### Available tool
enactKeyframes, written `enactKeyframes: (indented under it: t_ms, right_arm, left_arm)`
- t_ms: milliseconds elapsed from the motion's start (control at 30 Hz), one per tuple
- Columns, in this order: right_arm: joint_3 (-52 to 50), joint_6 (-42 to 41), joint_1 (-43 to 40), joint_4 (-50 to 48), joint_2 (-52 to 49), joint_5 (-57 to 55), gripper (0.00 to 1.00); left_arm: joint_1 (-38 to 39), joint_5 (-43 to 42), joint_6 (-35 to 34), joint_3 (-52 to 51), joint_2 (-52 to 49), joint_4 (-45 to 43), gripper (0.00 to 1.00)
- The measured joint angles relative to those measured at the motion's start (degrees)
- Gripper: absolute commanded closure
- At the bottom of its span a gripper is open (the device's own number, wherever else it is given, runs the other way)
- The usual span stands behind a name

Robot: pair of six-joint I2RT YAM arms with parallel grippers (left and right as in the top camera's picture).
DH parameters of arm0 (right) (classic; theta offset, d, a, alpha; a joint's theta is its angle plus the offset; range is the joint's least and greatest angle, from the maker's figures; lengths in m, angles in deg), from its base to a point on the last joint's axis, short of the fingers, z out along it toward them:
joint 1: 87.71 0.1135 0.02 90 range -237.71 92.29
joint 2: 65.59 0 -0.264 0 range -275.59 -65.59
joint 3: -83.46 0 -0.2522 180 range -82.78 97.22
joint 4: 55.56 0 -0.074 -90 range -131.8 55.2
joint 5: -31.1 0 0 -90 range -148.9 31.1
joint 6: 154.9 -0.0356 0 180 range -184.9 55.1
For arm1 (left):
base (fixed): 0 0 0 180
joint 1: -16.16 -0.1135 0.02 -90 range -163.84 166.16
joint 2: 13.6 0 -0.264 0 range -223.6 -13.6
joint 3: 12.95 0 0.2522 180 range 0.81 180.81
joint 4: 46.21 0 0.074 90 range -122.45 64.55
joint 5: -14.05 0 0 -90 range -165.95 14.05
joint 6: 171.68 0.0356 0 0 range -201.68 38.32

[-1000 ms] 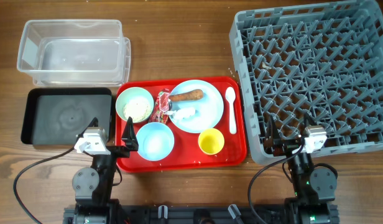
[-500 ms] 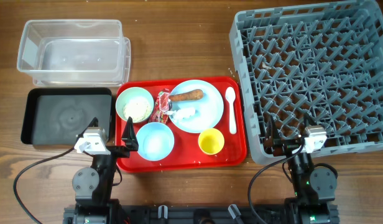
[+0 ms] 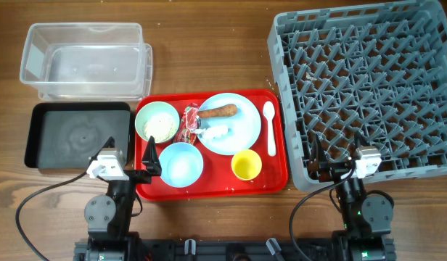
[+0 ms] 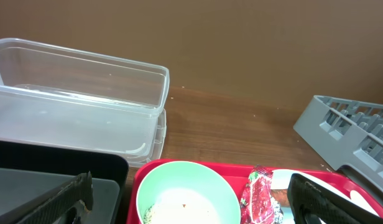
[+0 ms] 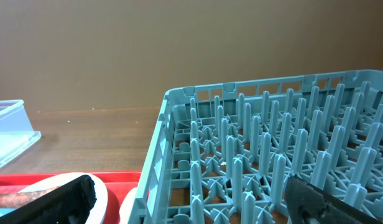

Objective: Sort waste into correct bins and load items into the dishwasher rack

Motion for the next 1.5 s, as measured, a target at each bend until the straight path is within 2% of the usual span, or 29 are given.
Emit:
enactKeyframes:
  t_ms: [733,900,1000,1167,1267,1367,1433,1500]
  right_arm:
    - [0.00,-0.11,0.00,0.20,-0.02,0.00,0.00]
    - [2.16,-0.26,0.00,6.40,-0.74,0.00,0.00]
    - [9.01,-0.26,0.00,11.47,-4.33,0.00,0.00]
    - [22.34,-0.26,0.00,20.20,-15.02,0.02,0.00]
    - [33.00,-0.24,0.00,28.68,-26.60,0.02,0.00]
    - [41.77,-0.26,-0.11,37.53,-36.65,0.04,0.00]
    - [46.84,-0.24,-0.11,42.42,-43.08,0.15,0.00]
    - [49.24,-0.26,-0.11,44.44,-46.95,0.20,0.00]
  left_arm:
    - [0.00,-0.02,-0.02,0.00,0.00,0.00,0.00]
    - [0.00,0.00,-1.01,0.09,0.00,0.42,0.00]
    - [0.00,-0.02,-1.79,2.16,-0.70,4.26,0.00]
    - [0.00,-0.50,-2.03,13.05,-13.29,7.37,0.00]
    - [0.00,-4.13,-2.23,25.33,-29.79,10.49,0.00]
    - [0.00,-8.46,-2.25,35.76,-42.60,17.99,0.00]
    - [0.00,-12.37,-2.27,46.88,-54.34,29.88,0.00]
    - [0.00,-13.86,-2.27,54.49,-60.76,39.58,0.00]
